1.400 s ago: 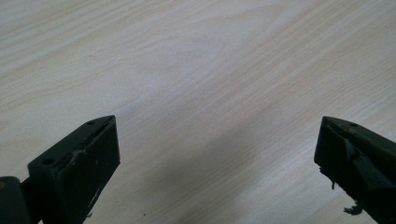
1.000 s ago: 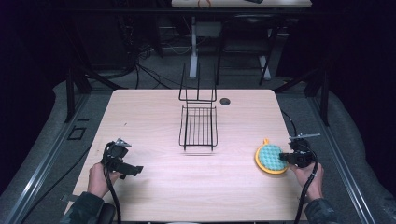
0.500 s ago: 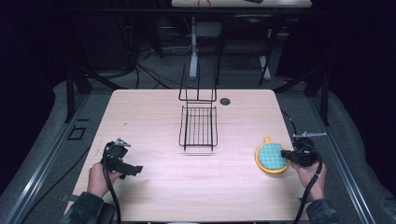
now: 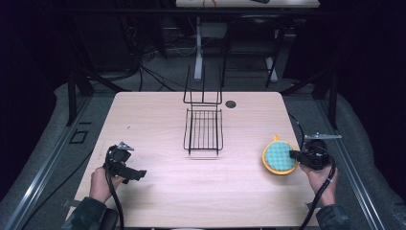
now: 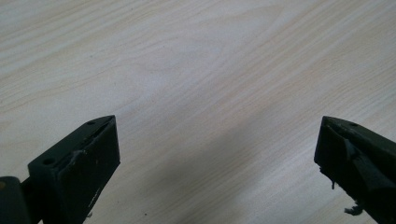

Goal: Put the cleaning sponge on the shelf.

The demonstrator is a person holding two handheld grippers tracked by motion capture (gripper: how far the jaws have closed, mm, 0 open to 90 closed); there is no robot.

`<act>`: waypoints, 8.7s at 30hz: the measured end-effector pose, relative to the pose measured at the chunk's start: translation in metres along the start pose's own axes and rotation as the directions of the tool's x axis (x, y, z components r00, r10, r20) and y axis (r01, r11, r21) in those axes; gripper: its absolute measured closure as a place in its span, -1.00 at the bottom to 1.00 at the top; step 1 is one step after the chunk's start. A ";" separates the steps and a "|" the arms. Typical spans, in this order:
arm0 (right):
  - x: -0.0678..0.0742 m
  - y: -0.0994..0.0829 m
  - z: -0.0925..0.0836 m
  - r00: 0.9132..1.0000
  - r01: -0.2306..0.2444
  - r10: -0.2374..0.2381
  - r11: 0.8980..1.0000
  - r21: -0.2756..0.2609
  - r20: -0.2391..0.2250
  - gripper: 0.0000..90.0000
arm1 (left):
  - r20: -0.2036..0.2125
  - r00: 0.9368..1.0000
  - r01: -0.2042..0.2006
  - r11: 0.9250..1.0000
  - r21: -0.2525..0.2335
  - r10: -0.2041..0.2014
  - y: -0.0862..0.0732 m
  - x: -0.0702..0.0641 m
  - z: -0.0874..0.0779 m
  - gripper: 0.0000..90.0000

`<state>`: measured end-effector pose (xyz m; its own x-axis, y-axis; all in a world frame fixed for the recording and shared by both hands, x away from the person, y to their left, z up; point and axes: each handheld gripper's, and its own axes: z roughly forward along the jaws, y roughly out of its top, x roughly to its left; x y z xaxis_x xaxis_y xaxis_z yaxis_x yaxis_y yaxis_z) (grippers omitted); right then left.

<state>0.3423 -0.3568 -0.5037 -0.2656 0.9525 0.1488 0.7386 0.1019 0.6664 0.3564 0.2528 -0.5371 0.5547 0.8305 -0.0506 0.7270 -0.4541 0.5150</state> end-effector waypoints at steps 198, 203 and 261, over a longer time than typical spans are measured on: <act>0.189 0.102 0.130 0.959 0.151 -0.184 0.976 -0.158 -0.217 0.97 | 0.008 1.000 -0.014 0.999 0.029 0.014 0.000 -0.001 0.001 -1.00; 0.188 0.101 0.138 0.963 0.136 -0.166 0.980 -0.146 -0.211 0.97 | 0.009 1.000 -0.015 0.999 0.030 0.014 0.000 -0.001 0.001 -1.00; 0.185 0.094 0.144 0.976 0.056 -0.082 0.990 -0.129 -0.203 0.03 | 0.012 0.999 -0.030 0.999 0.034 0.029 0.000 -0.001 0.004 -0.99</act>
<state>0.4524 -0.1300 -0.5188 -0.4454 0.8627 0.2393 0.6368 0.1174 0.7620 0.3572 0.2503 -0.5400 0.5807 0.8128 -0.0462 0.7236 -0.4893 0.4868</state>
